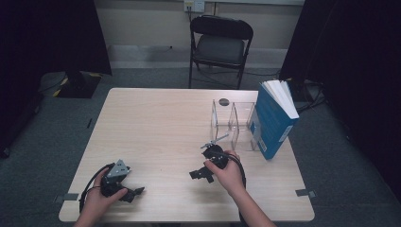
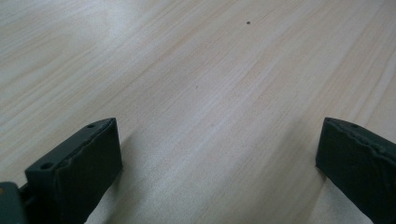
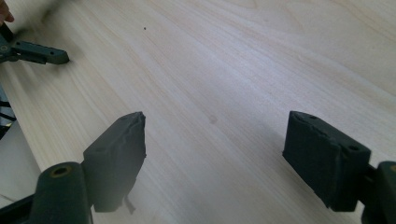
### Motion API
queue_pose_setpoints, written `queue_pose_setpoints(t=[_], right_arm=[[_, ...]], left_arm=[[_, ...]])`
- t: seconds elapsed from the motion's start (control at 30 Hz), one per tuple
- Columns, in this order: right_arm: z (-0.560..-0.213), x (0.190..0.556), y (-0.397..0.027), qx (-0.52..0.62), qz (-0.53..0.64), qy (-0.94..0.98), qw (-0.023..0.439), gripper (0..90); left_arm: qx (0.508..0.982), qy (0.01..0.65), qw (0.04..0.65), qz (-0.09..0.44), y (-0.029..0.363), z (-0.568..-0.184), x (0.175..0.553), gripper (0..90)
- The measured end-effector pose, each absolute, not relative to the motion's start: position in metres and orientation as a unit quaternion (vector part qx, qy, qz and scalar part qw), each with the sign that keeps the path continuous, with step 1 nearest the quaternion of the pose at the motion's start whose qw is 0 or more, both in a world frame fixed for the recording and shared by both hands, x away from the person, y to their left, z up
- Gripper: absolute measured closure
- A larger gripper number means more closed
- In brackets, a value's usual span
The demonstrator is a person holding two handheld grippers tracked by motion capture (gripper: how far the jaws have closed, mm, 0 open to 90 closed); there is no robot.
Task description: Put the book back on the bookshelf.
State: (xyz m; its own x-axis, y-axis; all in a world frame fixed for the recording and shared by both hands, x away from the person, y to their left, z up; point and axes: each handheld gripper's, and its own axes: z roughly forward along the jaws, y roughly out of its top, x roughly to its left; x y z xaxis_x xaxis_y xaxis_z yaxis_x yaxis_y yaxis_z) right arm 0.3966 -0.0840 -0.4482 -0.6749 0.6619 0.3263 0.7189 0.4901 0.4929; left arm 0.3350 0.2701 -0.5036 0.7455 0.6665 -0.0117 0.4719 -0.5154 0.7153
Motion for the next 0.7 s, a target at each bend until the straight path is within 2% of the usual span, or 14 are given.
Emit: queue_pose_setpoints(t=[0.7], right_arm=[[-0.472, 0.394, -0.073, -0.395, -0.293, -0.87, 0.049, 20.8]], left_arm=[[0.86, 0.331, 0.364, 0.133, 0.27, -0.504, 0.335, 0.0]])
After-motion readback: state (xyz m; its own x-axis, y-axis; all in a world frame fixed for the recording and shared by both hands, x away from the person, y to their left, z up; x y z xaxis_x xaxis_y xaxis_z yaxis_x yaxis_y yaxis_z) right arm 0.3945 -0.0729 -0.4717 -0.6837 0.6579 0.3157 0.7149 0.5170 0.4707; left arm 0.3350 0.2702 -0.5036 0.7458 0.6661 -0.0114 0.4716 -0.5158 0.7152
